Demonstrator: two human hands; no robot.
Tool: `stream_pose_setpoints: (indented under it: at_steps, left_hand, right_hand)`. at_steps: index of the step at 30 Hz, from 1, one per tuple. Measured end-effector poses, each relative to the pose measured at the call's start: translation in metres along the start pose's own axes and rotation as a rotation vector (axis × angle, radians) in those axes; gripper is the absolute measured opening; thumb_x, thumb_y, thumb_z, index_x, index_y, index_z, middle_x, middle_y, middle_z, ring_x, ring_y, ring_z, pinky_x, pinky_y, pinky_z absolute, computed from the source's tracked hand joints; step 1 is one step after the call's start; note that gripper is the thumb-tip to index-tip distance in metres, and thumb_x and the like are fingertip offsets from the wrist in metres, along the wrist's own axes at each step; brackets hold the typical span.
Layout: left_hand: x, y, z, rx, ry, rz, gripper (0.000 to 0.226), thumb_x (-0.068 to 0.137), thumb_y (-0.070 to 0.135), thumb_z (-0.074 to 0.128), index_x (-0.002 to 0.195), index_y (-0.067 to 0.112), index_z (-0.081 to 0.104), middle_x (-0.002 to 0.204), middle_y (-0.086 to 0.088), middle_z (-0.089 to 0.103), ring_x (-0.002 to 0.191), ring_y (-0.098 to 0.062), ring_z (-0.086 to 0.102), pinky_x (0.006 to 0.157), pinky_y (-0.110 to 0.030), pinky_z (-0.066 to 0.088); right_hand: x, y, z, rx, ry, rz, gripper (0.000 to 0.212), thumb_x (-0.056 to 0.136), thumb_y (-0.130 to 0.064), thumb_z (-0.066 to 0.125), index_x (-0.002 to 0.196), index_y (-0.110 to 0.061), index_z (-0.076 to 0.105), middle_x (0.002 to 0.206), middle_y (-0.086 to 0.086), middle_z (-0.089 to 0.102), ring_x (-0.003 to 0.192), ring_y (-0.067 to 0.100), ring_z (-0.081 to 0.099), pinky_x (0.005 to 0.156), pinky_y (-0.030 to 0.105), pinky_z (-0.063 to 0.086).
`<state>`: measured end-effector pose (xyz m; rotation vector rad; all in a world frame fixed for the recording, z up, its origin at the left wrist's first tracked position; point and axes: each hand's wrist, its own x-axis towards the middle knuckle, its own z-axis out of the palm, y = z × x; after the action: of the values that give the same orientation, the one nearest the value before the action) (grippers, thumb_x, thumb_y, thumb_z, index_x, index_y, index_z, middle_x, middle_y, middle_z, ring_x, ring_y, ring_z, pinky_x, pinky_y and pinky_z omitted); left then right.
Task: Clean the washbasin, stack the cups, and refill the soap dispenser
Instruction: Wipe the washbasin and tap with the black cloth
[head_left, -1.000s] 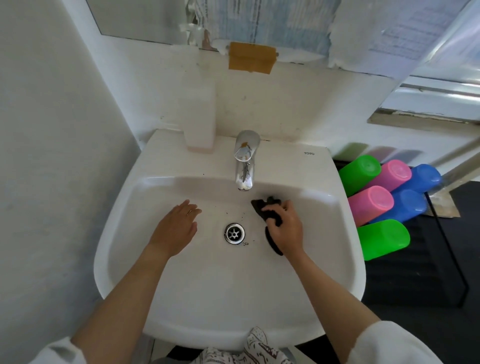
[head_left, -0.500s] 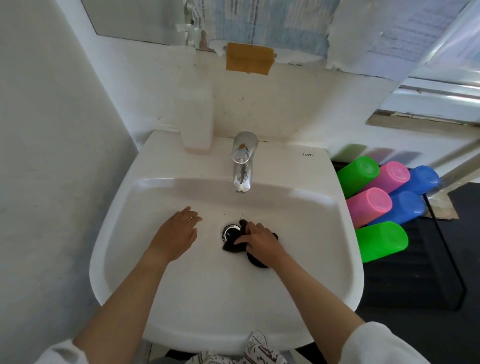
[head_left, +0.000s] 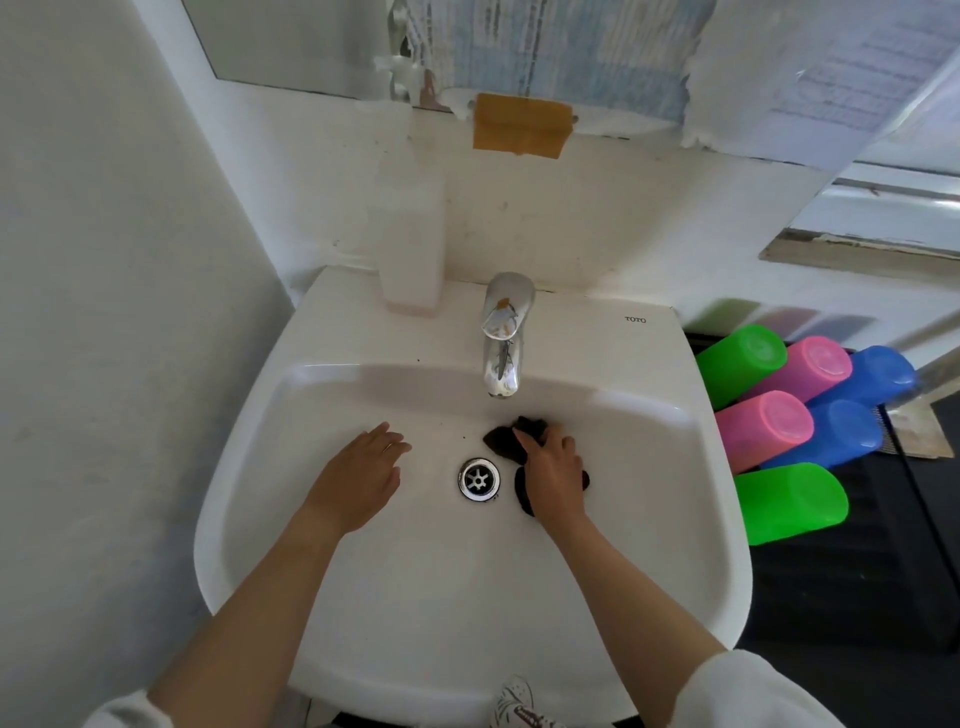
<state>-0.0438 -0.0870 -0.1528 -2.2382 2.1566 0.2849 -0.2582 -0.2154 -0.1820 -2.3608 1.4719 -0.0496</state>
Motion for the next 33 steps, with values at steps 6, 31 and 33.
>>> stream_pose_setpoints:
  at_steps: [6, 31, 33]
  left_hand:
    - [0.000, 0.004, 0.004, 0.001, 0.071, -0.036, 0.030, 0.076, 0.020, 0.048, 0.091, 0.014, 0.072, 0.094, -0.001, 0.073, 0.094, -0.021, 0.070, 0.070, -0.033, 0.057]
    - [-0.020, -0.012, 0.007, -0.075, 0.179, -0.071, 0.032, 0.066, 0.014, 0.065, 0.097, 0.010, 0.071, 0.099, -0.005, 0.072, 0.098, -0.023, 0.068, 0.077, -0.031, 0.055]
    - [-0.022, -0.011, 0.004, -0.059, 0.151, -0.068, 0.033, 0.062, 0.019, 0.062, 0.093, 0.013, 0.073, 0.095, -0.001, 0.073, 0.094, -0.019, 0.070, 0.073, -0.027, 0.055]
  right_hand:
    - [0.003, -0.021, 0.001, -0.106, -0.221, -0.005, 0.057, 0.090, -0.001, 0.034, 0.138, -0.031, 0.040, 0.130, 0.012, 0.037, 0.109, 0.032, 0.041, 0.086, 0.039, 0.038]
    - [0.028, -0.060, 0.000, -0.043, -0.062, -0.545, 0.075, 0.061, 0.018, 0.060, 0.127, -0.017, 0.057, 0.121, 0.017, 0.057, 0.103, 0.038, 0.057, 0.079, 0.045, 0.050]
    - [0.028, -0.067, 0.001, -0.136, -0.201, -0.575, 0.077, 0.076, 0.015, 0.046, 0.143, -0.020, 0.034, 0.147, 0.011, 0.033, 0.127, 0.033, 0.037, 0.096, 0.044, 0.037]
